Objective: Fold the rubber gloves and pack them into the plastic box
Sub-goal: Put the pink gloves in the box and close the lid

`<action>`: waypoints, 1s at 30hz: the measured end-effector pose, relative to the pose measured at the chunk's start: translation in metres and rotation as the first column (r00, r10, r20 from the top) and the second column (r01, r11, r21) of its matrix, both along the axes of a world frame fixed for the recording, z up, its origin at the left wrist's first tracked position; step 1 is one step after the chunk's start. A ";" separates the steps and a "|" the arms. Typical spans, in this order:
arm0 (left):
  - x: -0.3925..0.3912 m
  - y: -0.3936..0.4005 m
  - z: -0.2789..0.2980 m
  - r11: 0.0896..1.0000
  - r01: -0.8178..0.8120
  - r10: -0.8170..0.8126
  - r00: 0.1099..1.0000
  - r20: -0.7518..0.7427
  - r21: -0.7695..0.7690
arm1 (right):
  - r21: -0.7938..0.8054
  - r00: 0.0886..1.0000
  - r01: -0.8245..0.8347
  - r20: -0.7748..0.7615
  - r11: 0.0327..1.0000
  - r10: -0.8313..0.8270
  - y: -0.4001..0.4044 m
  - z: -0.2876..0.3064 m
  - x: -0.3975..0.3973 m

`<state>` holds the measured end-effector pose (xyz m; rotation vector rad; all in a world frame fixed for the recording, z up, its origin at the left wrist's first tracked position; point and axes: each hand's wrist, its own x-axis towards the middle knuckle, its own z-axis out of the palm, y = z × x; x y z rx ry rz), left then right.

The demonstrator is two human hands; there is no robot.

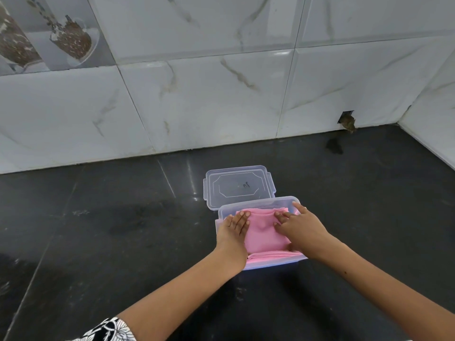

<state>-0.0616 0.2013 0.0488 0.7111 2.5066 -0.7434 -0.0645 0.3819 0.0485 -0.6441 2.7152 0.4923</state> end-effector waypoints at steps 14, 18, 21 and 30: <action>0.000 -0.022 0.020 0.963 0.125 -0.140 0.989 0.048 0.239 | -0.377 0.994 0.105 0.052 0.920 -0.092 0.021 0.013 0.017; -0.006 -0.040 0.035 0.879 0.111 -0.148 0.988 0.045 0.463 | -0.529 0.990 0.144 0.082 0.836 -0.119 0.024 0.025 0.020; -0.016 -0.056 0.045 0.726 0.029 -0.071 0.997 0.033 0.687 | -0.587 0.989 0.150 0.087 0.796 -0.122 0.025 0.038 0.016; -0.063 -0.074 0.003 -0.044 -0.484 0.486 0.754 0.442 0.874 | -0.811 0.815 0.453 0.208 0.369 -0.541 0.041 0.028 -0.066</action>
